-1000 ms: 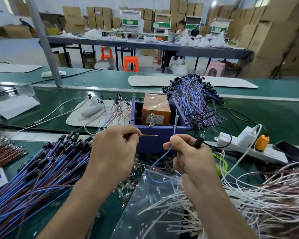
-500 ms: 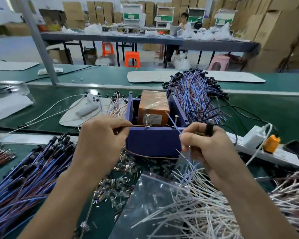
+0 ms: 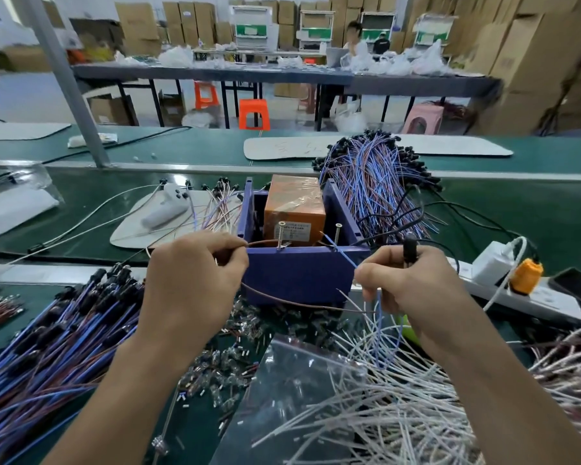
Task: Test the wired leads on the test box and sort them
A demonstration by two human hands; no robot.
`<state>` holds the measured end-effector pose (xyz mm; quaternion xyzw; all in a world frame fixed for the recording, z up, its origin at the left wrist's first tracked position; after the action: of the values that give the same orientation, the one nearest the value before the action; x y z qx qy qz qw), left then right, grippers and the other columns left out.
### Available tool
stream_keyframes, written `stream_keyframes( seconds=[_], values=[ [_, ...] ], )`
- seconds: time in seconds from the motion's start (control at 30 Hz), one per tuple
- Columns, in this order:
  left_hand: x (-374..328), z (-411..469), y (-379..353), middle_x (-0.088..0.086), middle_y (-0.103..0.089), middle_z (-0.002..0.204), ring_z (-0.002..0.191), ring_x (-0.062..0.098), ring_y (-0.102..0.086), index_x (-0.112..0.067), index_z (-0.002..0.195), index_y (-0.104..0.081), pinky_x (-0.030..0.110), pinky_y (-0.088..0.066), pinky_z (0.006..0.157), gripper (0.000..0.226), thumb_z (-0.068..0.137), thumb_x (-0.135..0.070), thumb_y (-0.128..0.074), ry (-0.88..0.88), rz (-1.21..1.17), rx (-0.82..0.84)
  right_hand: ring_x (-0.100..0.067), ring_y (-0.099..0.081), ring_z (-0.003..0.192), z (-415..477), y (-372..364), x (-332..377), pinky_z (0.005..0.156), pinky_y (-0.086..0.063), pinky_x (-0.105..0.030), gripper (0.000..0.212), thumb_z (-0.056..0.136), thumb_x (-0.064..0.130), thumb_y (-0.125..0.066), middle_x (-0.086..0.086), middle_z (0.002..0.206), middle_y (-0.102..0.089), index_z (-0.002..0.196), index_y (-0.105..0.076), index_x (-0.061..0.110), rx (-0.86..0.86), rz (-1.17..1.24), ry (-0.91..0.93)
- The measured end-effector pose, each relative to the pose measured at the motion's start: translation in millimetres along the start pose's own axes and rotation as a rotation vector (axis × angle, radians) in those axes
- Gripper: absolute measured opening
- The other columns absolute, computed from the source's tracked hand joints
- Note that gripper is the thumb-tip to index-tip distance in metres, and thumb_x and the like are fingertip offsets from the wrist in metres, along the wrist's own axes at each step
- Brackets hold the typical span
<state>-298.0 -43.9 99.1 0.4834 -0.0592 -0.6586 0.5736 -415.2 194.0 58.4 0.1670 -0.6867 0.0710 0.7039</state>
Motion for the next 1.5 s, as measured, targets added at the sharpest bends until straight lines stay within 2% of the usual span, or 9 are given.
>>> stream_keyframes(
  seconds=[0.1,0.27,0.4,0.5,0.7,0.9,1.03,1.2,1.5],
  values=[
    [2.0,-0.3,0.1,-0.023,-0.064,0.073,0.071,-0.001,-0.064,-0.028,0.091,-0.083,0.002,-0.037,0.064,0.011,0.087,-0.019,-0.079,0.02,0.013,-0.011,-0.011,-0.049,0.042,1.3,1.6,-4.8,0.039,-0.035,-0.016,0.021,0.077,-0.007,-0.071,-0.013,0.052,-0.059,0.059,-0.068,0.004,-0.042,-0.012,-0.035],
    [3.8,-1.0,-0.7,-0.022,-0.068,0.074,0.073,-0.008,-0.061,-0.029,0.089,-0.083,-0.002,-0.039,0.061,0.011,0.087,-0.019,-0.077,0.027,-0.001,-0.016,-0.014,-0.047,0.045,0.9,8.1,-10.1,0.039,-0.034,-0.02,0.028,0.076,-0.003,-0.069,-0.012,0.053,-0.061,0.052,-0.067,0.012,-0.109,-0.023,-0.092],
    [4.6,-1.2,-1.8,-0.021,-0.07,0.073,0.07,-0.002,-0.063,-0.03,0.085,-0.082,0.003,-0.036,0.059,0.011,0.087,-0.02,-0.076,0.04,0.014,-0.023,-0.012,-0.044,0.037,0.1,10.7,-12.9,0.037,-0.032,-0.018,0.029,0.077,-0.005,-0.068,-0.013,0.052,-0.061,0.052,-0.066,0.01,-0.15,0.006,-0.127],
    [4.1,-0.9,-0.1,-0.021,-0.069,0.07,0.067,0.002,-0.064,-0.03,0.084,-0.082,0.012,-0.043,0.059,0.011,0.087,-0.021,-0.077,0.048,0.015,-0.038,-0.013,-0.044,0.039,0.7,12.3,-14.5,0.037,-0.031,-0.021,0.029,0.077,-0.003,-0.069,-0.013,0.052,-0.06,0.052,-0.064,0.011,-0.171,0.008,-0.144],
    [2.1,-1.8,1.7,-0.018,-0.07,0.069,0.066,0.001,-0.063,-0.029,0.083,-0.082,0.013,-0.042,0.058,0.011,0.086,-0.021,-0.076,0.049,0.017,-0.043,-0.012,-0.043,0.037,0.0,13.9,-16.0,0.037,-0.03,-0.018,0.033,0.077,-0.003,-0.069,-0.011,0.05,-0.058,0.049,-0.06,0.013,-0.188,0.035,-0.153],
    [0.4,-2.2,6.8,-0.018,-0.067,0.061,0.062,0.013,-0.065,-0.033,0.071,-0.078,0.032,-0.056,0.065,0.013,0.081,-0.023,-0.077,0.058,0.036,-0.058,-0.012,-0.04,0.039,-2.8,7.0,-12.0,0.037,-0.029,-0.021,0.033,0.075,-0.003,-0.068,-0.012,0.049,-0.054,0.05,-0.056,0.013,-0.135,0.031,-0.135],
    [-5.0,-2.7,12.3,-0.02,-0.061,0.053,0.056,0.004,-0.06,-0.031,0.061,-0.073,0.018,-0.046,0.057,0.015,0.073,-0.022,-0.073,0.019,0.015,-0.079,-0.015,-0.041,0.043,-4.0,-3.1,-8.3,0.041,-0.03,-0.022,0.029,0.074,-0.004,-0.068,-0.012,0.05,-0.052,0.052,-0.056,0.011,-0.064,0.01,-0.104],
    [-11.0,-4.3,10.8,-0.026,-0.059,0.056,0.069,-0.004,-0.061,-0.032,0.064,-0.072,0.004,-0.035,0.055,0.018,0.077,-0.019,-0.076,-0.035,-0.014,-0.075,-0.019,-0.043,0.05,-4.0,-7.8,-7.4,0.053,-0.032,-0.027,0.023,0.071,-0.004,-0.067,-0.011,0.051,-0.053,0.055,-0.058,0.01,-0.033,-0.02,-0.091],
    [-7.2,-4.8,3.9,-0.022,-0.062,0.06,0.061,-0.004,-0.058,-0.033,0.073,-0.076,0.013,-0.037,0.057,0.015,0.082,-0.021,-0.076,-0.039,0.007,-0.07,-0.018,-0.047,0.048,-2.5,-9.8,-8.2,0.053,-0.035,-0.025,0.029,0.073,-0.003,-0.069,-0.011,0.054,-0.054,0.052,-0.058,0.014,0.001,-0.033,-0.077]
  ],
)
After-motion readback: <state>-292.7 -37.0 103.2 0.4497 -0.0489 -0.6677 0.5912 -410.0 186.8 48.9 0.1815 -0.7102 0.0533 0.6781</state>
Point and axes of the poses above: each hand's wrist, its own z-axis towards the middle knuckle, its own y-axis out of the back of the hand, x = y × z, the point moved 9 cm from there along z, towards the middle knuckle
